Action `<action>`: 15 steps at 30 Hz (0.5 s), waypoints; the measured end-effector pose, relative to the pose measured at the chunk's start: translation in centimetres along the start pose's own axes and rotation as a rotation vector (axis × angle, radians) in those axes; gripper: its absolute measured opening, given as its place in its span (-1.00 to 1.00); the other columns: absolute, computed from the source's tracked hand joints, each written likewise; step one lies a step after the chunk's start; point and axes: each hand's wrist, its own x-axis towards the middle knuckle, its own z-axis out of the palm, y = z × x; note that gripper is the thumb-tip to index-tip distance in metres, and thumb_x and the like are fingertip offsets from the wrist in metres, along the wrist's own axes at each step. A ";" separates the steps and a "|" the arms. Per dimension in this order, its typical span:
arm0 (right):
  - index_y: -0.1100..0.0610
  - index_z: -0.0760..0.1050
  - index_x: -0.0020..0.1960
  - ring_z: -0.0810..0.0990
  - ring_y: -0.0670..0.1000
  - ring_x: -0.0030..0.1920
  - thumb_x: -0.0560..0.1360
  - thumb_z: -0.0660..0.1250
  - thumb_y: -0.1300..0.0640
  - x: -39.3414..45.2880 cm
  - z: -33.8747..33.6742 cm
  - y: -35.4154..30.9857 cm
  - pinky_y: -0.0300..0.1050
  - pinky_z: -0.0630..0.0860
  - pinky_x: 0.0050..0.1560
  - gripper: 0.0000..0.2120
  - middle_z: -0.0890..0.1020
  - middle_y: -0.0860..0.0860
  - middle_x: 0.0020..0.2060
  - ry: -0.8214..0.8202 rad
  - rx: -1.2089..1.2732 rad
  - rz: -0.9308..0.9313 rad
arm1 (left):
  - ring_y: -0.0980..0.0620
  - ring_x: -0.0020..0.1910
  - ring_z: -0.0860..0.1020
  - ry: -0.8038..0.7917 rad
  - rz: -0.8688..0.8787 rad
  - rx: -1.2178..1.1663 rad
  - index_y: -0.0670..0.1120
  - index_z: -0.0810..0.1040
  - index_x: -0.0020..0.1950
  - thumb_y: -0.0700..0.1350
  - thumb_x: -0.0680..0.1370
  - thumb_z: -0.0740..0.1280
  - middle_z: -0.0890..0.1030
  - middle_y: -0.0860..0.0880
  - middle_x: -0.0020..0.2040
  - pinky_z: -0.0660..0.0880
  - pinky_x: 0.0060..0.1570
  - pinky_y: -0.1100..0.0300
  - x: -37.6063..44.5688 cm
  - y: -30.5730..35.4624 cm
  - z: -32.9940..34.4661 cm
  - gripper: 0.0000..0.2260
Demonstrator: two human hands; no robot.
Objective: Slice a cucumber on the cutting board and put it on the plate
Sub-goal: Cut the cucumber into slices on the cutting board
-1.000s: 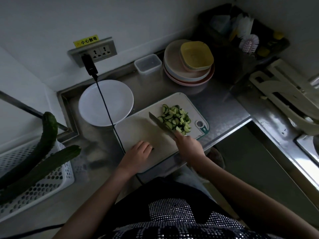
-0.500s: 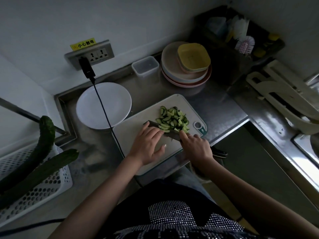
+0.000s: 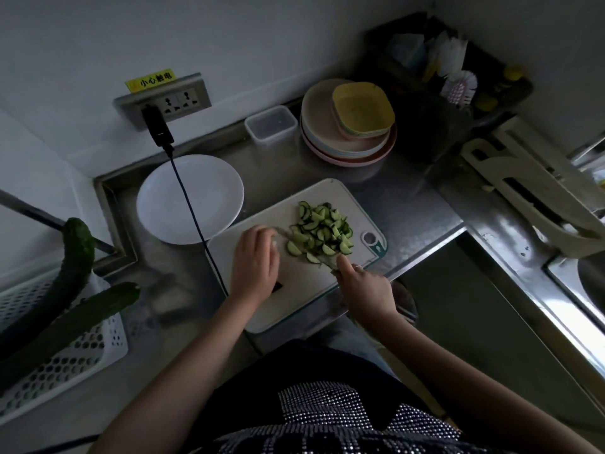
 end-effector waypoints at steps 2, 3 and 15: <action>0.09 0.28 0.13 0.60 0.21 -0.30 0.63 0.10 0.01 -0.1 0.1 -1.0 -0.06 0.41 -0.40 -0.83 0.62 0.10 -0.21 -0.037 0.088 0.078 | -0.15 -0.04 0.42 0.032 -0.005 0.034 -0.23 0.46 0.02 -0.20 0.55 0.14 0.47 -0.20 -0.02 0.41 -0.03 0.01 -2.2 -1.6 -0.4 -0.84; 0.09 0.30 0.12 0.59 0.22 -0.26 0.63 0.09 0.00 -0.1 0.3 -1.4 -0.06 0.39 -0.37 -0.83 0.61 0.11 -0.21 -0.056 0.137 0.109 | -0.16 -0.05 0.42 0.003 0.031 0.063 -0.21 0.44 0.03 -0.16 0.54 0.17 0.46 -0.20 -0.02 0.43 -0.06 0.00 -3.4 -2.3 -0.3 -0.84; 0.07 0.30 0.07 0.59 0.22 -0.18 0.64 0.07 -0.01 -0.8 1.1 -4.6 -0.07 0.31 -0.33 -0.85 0.60 0.14 -0.18 -0.146 0.235 0.058 | -0.11 -0.05 0.41 -0.288 0.191 0.096 -0.19 0.45 0.02 -0.19 0.44 0.16 0.50 -0.17 -0.06 0.56 -0.18 0.06 -4.8 -2.8 1.3 -0.80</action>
